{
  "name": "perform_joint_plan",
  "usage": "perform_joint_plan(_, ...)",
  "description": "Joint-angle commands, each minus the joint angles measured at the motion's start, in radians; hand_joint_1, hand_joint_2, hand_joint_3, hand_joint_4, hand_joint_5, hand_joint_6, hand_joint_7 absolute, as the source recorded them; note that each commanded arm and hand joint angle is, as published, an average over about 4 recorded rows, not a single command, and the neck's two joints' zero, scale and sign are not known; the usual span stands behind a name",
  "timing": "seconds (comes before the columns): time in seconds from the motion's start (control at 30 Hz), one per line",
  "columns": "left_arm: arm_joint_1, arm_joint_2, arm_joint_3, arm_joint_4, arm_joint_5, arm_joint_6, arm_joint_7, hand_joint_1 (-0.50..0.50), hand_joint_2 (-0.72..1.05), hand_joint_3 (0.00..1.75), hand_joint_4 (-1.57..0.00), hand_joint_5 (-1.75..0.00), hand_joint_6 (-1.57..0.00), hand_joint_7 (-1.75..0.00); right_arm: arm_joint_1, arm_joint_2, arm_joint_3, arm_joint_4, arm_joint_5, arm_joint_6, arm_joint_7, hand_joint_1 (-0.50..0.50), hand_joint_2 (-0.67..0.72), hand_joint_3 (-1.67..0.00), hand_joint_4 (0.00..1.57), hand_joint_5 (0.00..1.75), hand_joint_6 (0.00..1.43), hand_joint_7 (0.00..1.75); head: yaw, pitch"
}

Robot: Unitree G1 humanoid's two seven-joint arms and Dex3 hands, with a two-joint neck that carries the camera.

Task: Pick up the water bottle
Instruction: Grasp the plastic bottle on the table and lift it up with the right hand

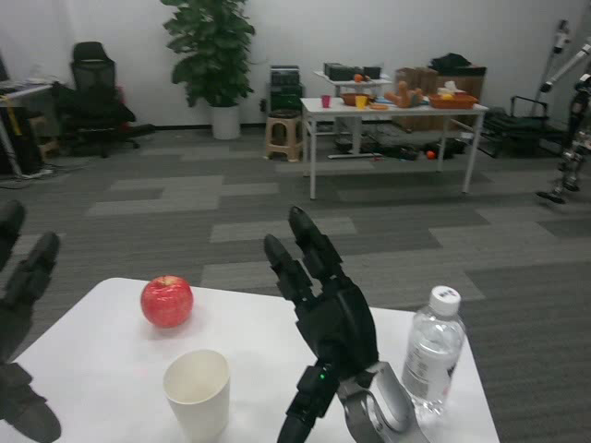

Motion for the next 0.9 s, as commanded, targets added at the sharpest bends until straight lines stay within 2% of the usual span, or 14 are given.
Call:
perform_joint_plan(0.03,-0.020,0.003,0.003,0.015,-0.001,0.003,-0.004,-0.50,-0.64,0.09,0.00,0.00,0.00,0.00,-0.015,0.000,-0.009,0.010,-0.001,-0.058,-0.021,-0.46,0.47,0.00,0.00,0.00,0.00,0.00,-0.039,-0.008)
perform_joint_plan(0.1,-0.022,0.004,0.003,0.018,-0.002,0.003,-0.004,-0.50,-0.64,0.09,0.00,0.00,0.00,0.00,-0.021,0.001,-0.007,0.021,-0.001,-0.108,-0.037,-0.46,0.47,0.00,0.00,0.00,0.00,0.00,-0.060,-0.012)
perform_joint_plan(0.3,-0.033,0.008,0.002,0.028,-0.004,0.003,-0.004,-0.50,-0.64,0.09,0.00,0.00,0.00,0.00,-0.035,0.005,-0.014,0.066,0.001,-0.325,-0.118,-0.46,0.47,0.00,0.00,0.00,0.00,0.00,-0.110,-0.021)
perform_joint_plan(0.37,-0.035,0.009,0.001,0.032,-0.004,0.003,-0.004,-0.50,-0.64,0.09,0.00,0.00,0.00,0.00,-0.035,0.005,-0.022,0.069,0.001,-0.370,-0.142,-0.46,0.47,0.00,0.00,0.00,0.00,0.00,-0.115,-0.021)
perform_joint_plan(0.53,-0.039,0.010,-0.001,0.038,-0.004,0.003,-0.004,-0.50,-0.64,0.09,0.00,0.00,0.00,0.00,-0.031,-0.002,-0.044,0.046,-0.009,-0.474,-0.211,-0.46,0.47,0.00,0.00,0.00,0.00,0.00,-0.122,-0.020)
perform_joint_plan(0.73,-0.043,0.010,-0.002,0.045,-0.004,0.003,-0.004,-0.50,-0.64,0.09,0.00,0.00,0.00,0.00,-0.014,-0.002,-0.088,0.017,-0.072,-0.559,-0.295,-0.46,0.47,0.00,0.00,0.00,0.00,0.00,-0.120,-0.016)
perform_joint_plan(0.9,-0.047,0.010,-0.003,0.052,-0.005,0.003,-0.004,-0.50,-0.64,0.09,0.00,0.00,0.00,0.00,-0.003,0.009,-0.130,0.002,-0.113,-0.619,-0.359,-0.46,0.41,0.00,0.00,0.00,0.00,0.00,-0.120,-0.011)
